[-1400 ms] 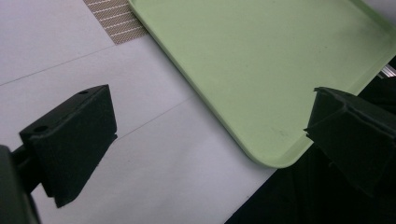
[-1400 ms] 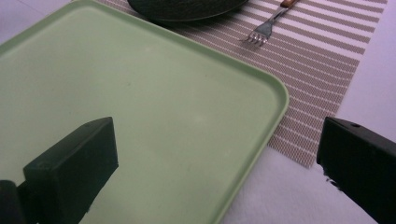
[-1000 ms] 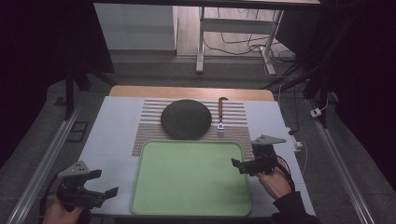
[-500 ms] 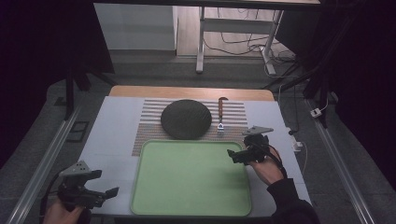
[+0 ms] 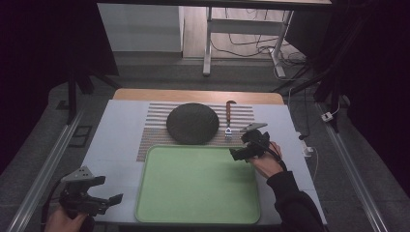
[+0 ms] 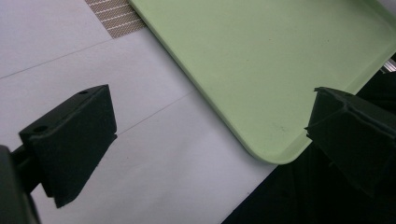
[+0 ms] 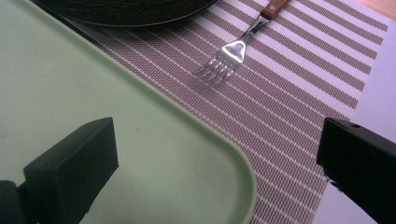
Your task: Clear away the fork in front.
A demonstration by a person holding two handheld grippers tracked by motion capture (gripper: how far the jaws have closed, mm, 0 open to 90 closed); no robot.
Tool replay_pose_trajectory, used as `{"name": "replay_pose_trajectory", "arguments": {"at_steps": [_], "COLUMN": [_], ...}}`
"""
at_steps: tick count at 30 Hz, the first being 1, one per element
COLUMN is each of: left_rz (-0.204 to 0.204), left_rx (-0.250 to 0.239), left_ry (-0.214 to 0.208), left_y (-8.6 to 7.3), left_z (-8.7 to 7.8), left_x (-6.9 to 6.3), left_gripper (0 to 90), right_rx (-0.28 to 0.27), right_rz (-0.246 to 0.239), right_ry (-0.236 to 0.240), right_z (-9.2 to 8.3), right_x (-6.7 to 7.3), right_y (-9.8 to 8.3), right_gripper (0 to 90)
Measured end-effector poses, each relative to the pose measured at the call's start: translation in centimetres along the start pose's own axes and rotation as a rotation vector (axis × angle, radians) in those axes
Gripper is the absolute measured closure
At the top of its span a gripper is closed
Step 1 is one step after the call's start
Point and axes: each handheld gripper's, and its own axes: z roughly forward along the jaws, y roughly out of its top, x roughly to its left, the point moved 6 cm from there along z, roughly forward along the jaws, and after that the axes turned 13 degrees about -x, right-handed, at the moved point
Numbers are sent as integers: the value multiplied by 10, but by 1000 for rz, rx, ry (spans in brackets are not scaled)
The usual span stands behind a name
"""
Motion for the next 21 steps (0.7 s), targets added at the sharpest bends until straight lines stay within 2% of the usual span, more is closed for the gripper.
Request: {"name": "replay_pose_trajectory", "arguments": {"at_steps": [7, 21], "left_rz": [0, 1], "left_rx": [1, 6], "left_ry": [-1, -4], "left_y": [0, 0], "left_z": [0, 1], "left_x": [0, 0], "left_gripper": [14, 14], "right_rx": [17, 68], "right_rz": [-49, -196], "right_ry": [-22, -102], "right_z": [16, 45], "right_x": [-4, -15], "right_y": [8, 13], "right_gripper": [0, 0]}}
